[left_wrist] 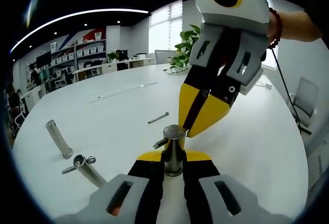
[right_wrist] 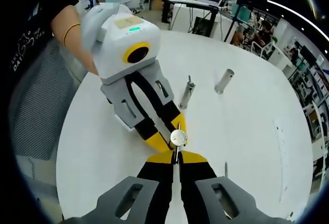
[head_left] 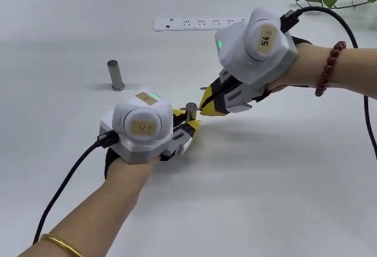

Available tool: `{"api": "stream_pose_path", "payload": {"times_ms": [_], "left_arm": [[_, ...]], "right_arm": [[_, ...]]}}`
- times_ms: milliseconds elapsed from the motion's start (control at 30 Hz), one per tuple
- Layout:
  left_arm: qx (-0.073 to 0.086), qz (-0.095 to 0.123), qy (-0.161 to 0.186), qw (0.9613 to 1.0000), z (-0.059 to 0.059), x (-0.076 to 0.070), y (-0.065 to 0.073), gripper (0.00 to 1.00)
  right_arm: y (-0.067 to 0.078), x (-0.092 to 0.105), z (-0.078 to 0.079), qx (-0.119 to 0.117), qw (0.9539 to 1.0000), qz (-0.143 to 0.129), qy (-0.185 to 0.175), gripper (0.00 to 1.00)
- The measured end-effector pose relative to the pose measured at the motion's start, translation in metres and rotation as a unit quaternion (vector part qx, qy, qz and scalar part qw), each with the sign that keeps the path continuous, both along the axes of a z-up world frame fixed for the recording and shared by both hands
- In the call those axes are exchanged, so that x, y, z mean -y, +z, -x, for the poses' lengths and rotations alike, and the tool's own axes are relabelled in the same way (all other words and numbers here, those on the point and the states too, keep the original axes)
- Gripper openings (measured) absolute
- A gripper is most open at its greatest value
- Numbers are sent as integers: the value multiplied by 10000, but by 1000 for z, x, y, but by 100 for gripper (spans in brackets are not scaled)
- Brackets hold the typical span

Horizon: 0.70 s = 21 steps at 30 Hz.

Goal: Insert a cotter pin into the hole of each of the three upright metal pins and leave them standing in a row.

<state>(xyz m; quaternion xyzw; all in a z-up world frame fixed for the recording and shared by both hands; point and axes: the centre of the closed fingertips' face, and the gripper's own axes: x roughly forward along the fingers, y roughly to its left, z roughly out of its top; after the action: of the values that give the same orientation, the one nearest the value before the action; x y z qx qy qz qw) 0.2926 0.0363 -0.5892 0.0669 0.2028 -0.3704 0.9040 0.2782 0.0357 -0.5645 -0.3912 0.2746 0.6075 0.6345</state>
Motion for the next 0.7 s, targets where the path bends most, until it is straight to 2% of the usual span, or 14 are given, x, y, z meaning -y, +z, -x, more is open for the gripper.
{"api": "stream_pose_path", "payload": {"times_ms": [200, 367, 500, 700], "left_arm": [[25, -59, -28, 10000, 0, 0, 0, 10], [22, -64, -28, 10000, 0, 0, 0, 10], [5, -65, -19, 10000, 0, 0, -1, 10], [-10, -58, 13, 10000, 0, 0, -1, 10]], "right_arm": [[2, 0, -2, 6, 9999, -67, -123, 9], [8, 9, 1, -45, 9995, -47, -303, 8], [6, 16, 2, -67, 9992, -11, -382, 5], [5, 15, 2, -113, 9990, -49, -435, 0]]}}
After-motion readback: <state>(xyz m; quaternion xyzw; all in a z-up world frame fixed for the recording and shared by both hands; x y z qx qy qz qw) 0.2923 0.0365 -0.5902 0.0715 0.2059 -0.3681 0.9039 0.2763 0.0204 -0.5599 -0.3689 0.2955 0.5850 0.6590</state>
